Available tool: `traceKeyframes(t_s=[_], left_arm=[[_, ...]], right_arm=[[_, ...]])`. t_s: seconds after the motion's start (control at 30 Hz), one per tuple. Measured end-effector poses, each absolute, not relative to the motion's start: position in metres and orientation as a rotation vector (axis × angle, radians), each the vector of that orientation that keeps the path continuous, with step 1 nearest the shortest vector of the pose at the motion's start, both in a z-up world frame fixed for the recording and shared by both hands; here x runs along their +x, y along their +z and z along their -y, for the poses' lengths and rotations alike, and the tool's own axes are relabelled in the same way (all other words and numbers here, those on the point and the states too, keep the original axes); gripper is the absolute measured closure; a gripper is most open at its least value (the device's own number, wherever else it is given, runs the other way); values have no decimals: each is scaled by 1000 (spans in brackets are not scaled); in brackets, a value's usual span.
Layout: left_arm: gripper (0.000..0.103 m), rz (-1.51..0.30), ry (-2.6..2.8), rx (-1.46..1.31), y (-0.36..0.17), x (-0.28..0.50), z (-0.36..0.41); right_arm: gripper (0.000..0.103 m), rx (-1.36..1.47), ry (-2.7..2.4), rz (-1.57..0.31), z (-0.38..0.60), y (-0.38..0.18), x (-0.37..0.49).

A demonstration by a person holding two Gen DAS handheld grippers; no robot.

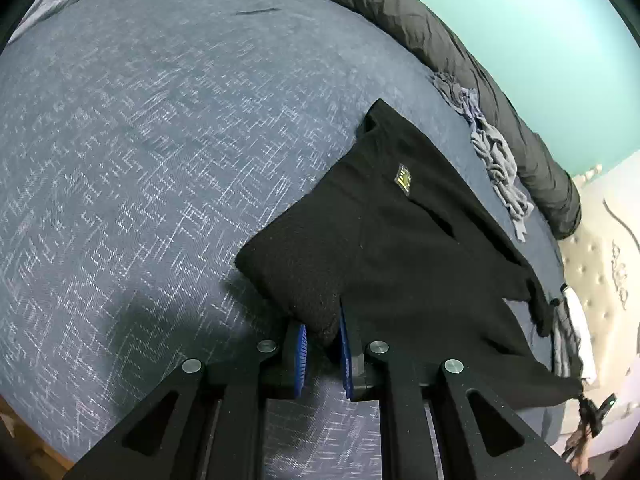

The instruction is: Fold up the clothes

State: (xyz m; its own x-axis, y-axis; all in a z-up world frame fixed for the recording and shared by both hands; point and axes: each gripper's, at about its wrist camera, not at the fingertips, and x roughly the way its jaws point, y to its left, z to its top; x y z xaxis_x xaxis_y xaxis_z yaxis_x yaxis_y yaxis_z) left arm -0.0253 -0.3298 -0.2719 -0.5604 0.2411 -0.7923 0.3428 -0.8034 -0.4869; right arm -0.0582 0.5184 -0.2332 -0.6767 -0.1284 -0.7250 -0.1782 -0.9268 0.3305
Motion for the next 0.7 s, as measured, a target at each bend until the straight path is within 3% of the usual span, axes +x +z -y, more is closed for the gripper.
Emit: traceKeyframes(t_s=[0.3, 0.4, 0.53, 0.7], left_arm=[[89, -978, -2528, 1469, -277, -25, 330], [89, -972, -2528, 1472, -277, -26, 330], [89, -952, -2533, 1477, -276, -26, 329], [89, -952, -2530, 1483, -277, -27, 329]], right_arm=[[97, -1628, 2601, -568, -517, -302, -52], [90, -1681, 2549, -590, -519, -312, -49], [68, -1602, 2545, -641, -531, -302, -44], [61, -1491, 2612, -727, -536, -280, -56]])
